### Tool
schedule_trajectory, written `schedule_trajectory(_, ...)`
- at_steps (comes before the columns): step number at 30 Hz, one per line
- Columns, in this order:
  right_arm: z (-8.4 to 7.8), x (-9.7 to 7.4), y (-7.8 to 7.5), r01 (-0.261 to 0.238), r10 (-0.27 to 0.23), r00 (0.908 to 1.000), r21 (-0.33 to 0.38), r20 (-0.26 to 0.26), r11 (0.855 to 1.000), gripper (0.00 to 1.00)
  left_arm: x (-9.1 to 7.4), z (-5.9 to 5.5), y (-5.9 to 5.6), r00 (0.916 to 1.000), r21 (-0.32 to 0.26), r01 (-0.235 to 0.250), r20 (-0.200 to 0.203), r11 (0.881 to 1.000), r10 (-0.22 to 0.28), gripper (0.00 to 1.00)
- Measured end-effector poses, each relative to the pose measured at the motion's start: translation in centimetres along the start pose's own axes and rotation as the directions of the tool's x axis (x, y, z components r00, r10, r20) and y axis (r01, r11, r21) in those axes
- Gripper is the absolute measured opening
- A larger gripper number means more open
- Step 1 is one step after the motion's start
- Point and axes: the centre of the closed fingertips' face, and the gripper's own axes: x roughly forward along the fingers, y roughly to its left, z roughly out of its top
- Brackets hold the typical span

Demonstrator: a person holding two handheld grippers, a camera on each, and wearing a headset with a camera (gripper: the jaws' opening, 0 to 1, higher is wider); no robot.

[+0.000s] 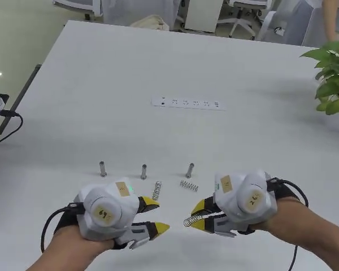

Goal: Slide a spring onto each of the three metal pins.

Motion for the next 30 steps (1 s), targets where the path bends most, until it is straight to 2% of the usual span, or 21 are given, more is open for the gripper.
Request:
schedule_trajectory(8, 0.0, 0.3, -0.8, 0.002, -0.002, 1.0, 0.012, -0.003, 1.0, 0.09, -1.7, -0.7, 2.1, 0.9972, -0.052, -0.072, 0.014, 0.996, 0.073, 0.25)
schedule_trajectory(17, 0.3, 0.5, -2.0, 0.003, -0.003, 0.9999, 0.011, -0.013, 1.0, 0.09, -3.5, -1.8, 3.9, 0.9899, -0.103, -0.138, 0.018, 0.985, 0.141, 0.31)
schedule_trajectory(30, 1.4, 0.8, -4.5, 0.006, -0.007, 0.9996, -0.008, -0.029, 1.0, 0.09, -6.1, -3.5, 6.5, 0.9698, -0.176, -0.236, 0.02, 0.956, 0.243, 0.4)
